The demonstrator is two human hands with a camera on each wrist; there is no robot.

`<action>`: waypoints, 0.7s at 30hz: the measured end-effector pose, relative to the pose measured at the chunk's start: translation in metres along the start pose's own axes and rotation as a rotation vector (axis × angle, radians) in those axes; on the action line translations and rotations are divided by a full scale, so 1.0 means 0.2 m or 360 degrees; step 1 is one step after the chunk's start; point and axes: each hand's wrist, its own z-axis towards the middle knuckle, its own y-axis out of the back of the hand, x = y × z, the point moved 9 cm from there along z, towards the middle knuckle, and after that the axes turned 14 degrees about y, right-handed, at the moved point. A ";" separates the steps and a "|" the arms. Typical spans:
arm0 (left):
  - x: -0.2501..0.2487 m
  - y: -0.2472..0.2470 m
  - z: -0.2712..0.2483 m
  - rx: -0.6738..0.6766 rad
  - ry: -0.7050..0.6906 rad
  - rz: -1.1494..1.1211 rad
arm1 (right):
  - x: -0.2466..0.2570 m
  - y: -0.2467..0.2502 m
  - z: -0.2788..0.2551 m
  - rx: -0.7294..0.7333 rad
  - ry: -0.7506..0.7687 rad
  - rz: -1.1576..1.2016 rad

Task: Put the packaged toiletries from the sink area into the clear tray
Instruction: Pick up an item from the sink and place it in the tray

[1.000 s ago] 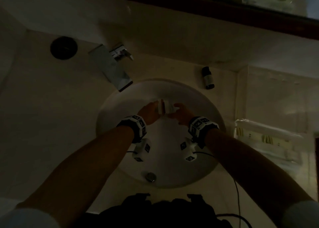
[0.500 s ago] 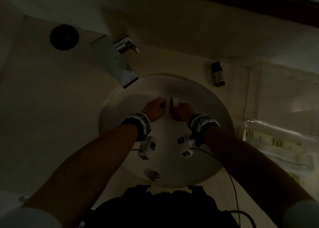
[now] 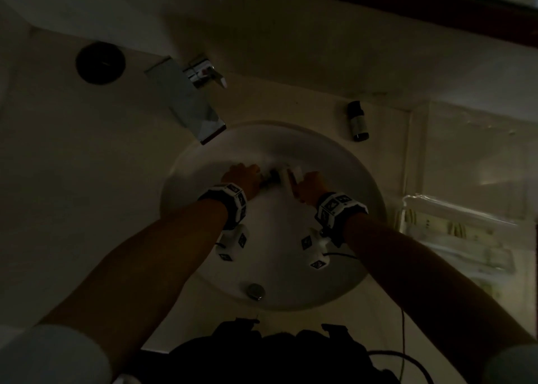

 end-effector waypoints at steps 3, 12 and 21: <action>-0.02 -0.01 0.01 -0.0044 0.0016 0.0135 | -0.02 0.01 0.00 -0.0039 -0.0023 -0.0037; -0.09 -0.03 -0.03 -0.0103 -0.0016 0.0194 | -0.06 -0.01 0.00 0.0005 -0.0070 -0.0058; -0.13 0.02 -0.14 0.0015 -0.0036 -0.0177 | 0.01 0.05 -0.07 -0.0046 -0.0003 -0.0072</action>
